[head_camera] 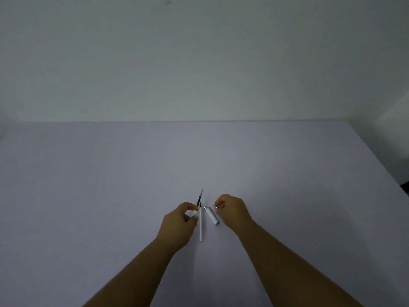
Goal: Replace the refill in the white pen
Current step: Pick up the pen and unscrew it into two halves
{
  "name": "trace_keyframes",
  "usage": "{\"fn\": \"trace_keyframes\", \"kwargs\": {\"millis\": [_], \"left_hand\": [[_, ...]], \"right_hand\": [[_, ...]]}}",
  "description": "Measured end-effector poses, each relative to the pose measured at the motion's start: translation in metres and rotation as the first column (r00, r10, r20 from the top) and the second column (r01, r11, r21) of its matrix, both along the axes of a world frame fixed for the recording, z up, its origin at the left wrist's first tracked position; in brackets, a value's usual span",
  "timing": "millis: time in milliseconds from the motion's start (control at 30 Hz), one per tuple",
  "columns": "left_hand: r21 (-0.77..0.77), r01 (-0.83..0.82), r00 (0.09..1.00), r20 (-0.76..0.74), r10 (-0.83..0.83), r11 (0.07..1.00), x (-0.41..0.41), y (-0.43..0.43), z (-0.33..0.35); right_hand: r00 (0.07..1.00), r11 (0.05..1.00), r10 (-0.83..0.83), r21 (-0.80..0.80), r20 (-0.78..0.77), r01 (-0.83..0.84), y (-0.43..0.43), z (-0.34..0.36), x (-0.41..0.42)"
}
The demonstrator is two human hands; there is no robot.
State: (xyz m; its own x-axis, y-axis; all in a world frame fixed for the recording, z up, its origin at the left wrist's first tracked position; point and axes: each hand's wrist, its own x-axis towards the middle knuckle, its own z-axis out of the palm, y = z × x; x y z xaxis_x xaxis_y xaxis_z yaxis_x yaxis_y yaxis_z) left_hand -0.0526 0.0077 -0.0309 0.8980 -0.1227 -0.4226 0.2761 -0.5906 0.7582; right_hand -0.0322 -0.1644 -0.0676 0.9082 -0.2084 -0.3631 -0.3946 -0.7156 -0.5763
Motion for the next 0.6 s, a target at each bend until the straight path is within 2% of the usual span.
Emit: {"fn": "trace_keyframes", "kwargs": {"millis": [200, 600], "left_hand": [[0.006, 0.007, 1.000, -0.018, -0.007, 1.000, 0.005, 0.001, -0.007], [-0.009, 0.019, 1.000, -0.019, -0.019, 1.000, 0.005, 0.000, -0.008]], "right_hand": [[0.999, 0.998, 0.044, -0.042, 0.022, -0.043, 0.000, -0.011, 0.001], [0.999, 1.000, 0.001, 0.028, 0.044, -0.002, 0.000, -0.013, -0.004]]}}
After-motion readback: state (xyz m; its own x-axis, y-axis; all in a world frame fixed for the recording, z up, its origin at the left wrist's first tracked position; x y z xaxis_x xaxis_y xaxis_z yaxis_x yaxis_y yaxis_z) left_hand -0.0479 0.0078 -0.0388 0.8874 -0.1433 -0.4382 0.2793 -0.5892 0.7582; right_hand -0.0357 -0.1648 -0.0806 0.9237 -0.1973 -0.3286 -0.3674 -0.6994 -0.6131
